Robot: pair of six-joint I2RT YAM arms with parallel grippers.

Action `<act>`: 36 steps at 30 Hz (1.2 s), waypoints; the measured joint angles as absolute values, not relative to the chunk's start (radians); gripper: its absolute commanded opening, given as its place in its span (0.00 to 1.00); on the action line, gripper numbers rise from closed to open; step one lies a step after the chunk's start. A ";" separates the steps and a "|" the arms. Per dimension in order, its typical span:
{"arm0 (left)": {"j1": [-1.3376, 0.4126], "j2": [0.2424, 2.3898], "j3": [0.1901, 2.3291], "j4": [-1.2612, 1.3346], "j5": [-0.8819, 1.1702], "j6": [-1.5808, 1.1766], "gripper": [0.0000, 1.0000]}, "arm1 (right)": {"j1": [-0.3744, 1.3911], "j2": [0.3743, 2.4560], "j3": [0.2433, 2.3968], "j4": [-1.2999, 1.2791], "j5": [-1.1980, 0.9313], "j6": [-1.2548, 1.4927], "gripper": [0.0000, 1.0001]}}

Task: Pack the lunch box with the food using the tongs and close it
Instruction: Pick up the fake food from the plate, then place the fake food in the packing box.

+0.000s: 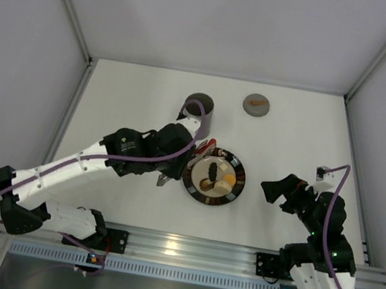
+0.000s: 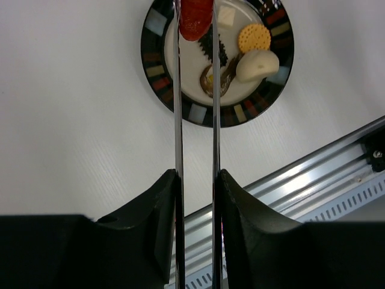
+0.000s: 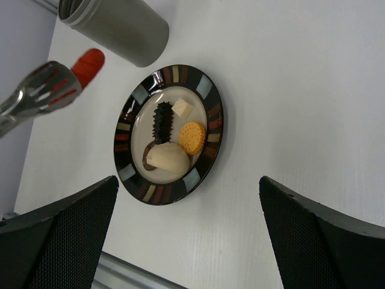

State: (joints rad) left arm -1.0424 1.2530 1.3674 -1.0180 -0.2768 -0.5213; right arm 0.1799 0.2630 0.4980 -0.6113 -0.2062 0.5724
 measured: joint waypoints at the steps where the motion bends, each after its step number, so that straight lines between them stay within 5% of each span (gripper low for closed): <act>1: -1.042 1.253 1.394 -1.024 -0.292 -0.521 0.23 | 0.180 0.263 0.498 -0.611 -0.206 0.572 0.99; 15: -0.969 1.420 1.764 -1.094 -0.462 -0.496 0.24 | 0.180 0.263 0.498 -0.612 -0.207 0.572 1.00; 36: -0.740 1.573 1.757 -1.079 -0.348 -0.413 0.28 | 0.180 0.262 0.498 -0.614 -0.206 0.569 0.99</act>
State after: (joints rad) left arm -0.7403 1.5726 1.7569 -1.0790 -0.3481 -0.4129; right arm 0.1799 0.2623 0.4980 -0.6144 -0.2058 0.5686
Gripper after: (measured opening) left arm 0.367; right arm 0.993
